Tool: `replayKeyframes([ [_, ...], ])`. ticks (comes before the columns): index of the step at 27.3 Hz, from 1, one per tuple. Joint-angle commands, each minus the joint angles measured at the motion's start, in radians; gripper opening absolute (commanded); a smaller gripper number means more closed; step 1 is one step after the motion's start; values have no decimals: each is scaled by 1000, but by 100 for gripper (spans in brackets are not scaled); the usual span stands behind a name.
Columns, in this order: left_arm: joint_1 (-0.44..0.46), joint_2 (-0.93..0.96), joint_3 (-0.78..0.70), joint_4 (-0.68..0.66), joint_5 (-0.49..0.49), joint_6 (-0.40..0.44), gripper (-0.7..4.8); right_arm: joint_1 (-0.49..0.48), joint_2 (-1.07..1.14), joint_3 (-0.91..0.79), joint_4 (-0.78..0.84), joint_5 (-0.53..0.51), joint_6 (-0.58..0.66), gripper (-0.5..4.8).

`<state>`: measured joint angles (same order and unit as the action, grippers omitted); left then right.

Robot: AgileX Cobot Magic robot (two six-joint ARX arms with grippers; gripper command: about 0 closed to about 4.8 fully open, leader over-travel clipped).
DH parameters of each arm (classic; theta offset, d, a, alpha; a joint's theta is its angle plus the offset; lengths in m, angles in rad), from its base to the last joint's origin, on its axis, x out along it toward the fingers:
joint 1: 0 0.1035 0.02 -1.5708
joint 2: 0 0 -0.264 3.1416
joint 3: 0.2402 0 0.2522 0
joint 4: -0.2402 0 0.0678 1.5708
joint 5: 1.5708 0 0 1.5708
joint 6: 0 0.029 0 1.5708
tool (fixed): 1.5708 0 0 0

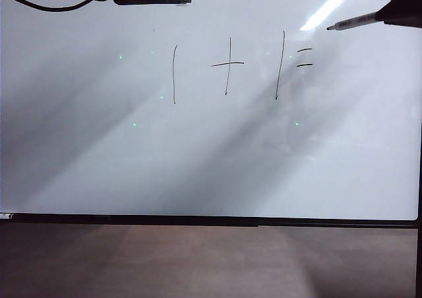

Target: Reach to the right to find the marker pen, pick it up, and write the answer to the math problem on the whiteboard.

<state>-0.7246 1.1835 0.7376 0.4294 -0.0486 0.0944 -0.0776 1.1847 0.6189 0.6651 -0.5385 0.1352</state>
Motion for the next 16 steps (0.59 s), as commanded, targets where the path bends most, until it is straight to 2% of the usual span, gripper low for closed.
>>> replayKeyframes([
  [1, -2, -3, 3, 12, 4, 3, 27, 0, 46, 7, 98, 6, -6, -5],
  [16, -2, -3, 3, 13, 4, 3, 27, 0, 99, 60, 140, 31, -12, -5],
])
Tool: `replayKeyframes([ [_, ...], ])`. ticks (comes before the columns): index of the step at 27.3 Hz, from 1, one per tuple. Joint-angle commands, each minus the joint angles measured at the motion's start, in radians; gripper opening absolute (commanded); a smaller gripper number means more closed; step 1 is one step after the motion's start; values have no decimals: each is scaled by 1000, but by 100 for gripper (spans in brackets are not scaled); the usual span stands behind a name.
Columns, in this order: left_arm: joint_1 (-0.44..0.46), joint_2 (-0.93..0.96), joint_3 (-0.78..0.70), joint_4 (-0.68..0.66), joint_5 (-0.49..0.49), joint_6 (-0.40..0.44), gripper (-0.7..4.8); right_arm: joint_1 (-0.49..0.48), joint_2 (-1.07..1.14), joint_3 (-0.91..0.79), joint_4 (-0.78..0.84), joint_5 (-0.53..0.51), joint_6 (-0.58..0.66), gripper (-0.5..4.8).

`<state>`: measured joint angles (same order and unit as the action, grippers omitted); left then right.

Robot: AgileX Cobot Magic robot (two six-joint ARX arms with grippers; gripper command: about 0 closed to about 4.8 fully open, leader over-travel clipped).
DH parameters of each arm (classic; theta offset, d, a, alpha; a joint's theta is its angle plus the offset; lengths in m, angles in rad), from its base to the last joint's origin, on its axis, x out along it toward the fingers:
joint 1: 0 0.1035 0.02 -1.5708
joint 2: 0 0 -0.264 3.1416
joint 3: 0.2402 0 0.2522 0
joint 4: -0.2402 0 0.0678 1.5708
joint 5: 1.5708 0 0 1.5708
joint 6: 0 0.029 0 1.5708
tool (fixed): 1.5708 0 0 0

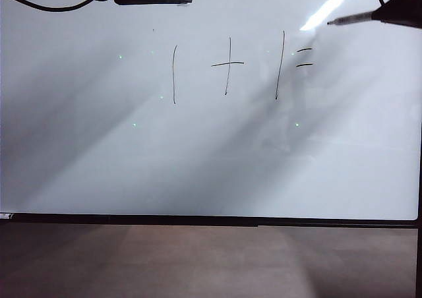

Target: Reach to the right to find the marker pen, pick it up, and write the answer to the math problem on the whiteboard.

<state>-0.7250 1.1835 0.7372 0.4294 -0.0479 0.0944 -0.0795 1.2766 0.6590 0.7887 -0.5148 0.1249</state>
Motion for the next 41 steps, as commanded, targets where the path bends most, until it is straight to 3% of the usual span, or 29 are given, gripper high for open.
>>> replayKeyframes([
  [1, -2, -3, 4, 11, 3, 3, 27, 2, 17, 31, 15, 7, -1, -5],
  [41, -2, -3, 3, 10, 3, 3, 27, -12, 85, 93, -54, 56, -25, -5],
])
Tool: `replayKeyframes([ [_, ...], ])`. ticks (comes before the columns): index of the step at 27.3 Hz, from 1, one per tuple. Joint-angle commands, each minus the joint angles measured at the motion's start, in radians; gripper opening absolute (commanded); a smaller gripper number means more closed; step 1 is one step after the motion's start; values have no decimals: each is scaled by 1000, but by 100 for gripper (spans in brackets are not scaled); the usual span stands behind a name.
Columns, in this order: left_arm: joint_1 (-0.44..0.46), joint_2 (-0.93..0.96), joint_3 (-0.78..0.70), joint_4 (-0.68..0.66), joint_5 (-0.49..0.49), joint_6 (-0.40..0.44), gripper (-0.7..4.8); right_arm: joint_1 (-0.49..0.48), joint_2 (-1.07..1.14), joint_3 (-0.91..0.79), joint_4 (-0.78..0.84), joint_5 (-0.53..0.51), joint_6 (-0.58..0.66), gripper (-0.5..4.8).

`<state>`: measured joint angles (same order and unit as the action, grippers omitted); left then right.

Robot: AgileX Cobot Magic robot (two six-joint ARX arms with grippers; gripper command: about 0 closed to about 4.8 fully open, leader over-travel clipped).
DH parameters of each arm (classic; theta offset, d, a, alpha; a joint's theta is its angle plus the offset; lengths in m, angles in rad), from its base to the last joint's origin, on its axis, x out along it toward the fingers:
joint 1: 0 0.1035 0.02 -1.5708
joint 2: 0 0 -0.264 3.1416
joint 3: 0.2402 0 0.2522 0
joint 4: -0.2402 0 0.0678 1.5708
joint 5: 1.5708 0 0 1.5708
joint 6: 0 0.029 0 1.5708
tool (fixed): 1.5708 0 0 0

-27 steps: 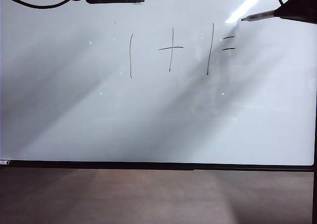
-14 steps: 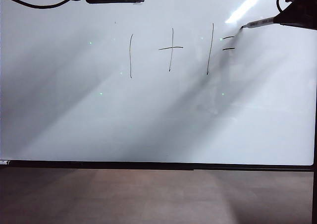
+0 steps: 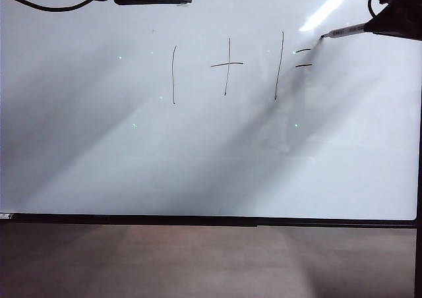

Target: Reach to the right to find the marker pen, pick it up, and write the answer to the math problem on the whiteboard.

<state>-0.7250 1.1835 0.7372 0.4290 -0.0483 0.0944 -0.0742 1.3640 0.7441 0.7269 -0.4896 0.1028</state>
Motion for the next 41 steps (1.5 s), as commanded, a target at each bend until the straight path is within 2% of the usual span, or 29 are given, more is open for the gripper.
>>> replayKeyframes([
  [1, -2, -3, 3, 10, 4, 3, 27, -22, -2, 8, 6, 32, -2, -6],
  [20, -2, -3, 3, 3, 3, 3, 27, -150, -13, 4, -20, 42, -1, -6],
  [41, -2, -3, 3, -4, 3, 3, 27, -127, -14, -37, -65, 45, -3, -6],
])
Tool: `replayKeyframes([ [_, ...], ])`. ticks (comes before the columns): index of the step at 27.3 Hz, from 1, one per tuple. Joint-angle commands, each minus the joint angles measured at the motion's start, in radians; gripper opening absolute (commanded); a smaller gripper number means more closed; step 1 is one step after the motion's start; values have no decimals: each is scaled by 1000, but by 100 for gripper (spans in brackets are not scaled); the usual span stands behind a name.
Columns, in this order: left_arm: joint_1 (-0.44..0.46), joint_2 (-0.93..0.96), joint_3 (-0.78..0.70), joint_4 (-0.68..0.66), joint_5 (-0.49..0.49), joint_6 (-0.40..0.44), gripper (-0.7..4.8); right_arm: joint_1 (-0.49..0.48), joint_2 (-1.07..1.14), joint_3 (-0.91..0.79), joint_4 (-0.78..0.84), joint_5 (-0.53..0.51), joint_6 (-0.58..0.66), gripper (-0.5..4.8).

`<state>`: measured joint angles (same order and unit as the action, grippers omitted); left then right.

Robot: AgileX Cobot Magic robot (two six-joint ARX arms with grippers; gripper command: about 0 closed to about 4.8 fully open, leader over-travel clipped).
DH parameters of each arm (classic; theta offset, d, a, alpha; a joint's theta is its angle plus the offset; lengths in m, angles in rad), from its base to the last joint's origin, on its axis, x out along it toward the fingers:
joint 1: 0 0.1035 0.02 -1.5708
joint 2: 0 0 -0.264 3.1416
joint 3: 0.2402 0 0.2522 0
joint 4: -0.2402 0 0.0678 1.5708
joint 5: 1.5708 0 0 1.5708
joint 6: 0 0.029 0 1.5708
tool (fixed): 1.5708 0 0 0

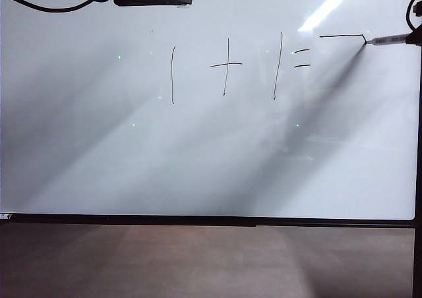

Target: Reach to the right to find the marker pen, pick it up, and write the answer to the math problem on the whiteboard.

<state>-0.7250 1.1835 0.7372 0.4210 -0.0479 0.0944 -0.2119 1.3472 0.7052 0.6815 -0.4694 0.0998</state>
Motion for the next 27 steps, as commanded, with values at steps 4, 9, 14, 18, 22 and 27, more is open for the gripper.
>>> replayKeyframes([
  [4, -2, -3, 3, 2, 3, 3, 27, 27, 13, -3, -21, 31, -3, -6],
  [9, -2, -3, 3, -4, 4, 3, 27, 48, 23, -28, -20, 53, -22, -5],
  [14, -2, -3, 3, -8, 3, 3, 27, 48, 26, -66, -16, 64, -22, -6],
  [18, -2, -3, 3, -10, 3, 3, 27, 48, 26, -82, -1, 62, -21, -5],
  [22, -2, -3, 3, -13, 3, 3, 27, 56, 21, -82, 10, 41, 1, -6],
  [27, -2, -3, 3, -16, 3, 3, 27, 119, 21, -82, 11, 22, 4, -6],
])
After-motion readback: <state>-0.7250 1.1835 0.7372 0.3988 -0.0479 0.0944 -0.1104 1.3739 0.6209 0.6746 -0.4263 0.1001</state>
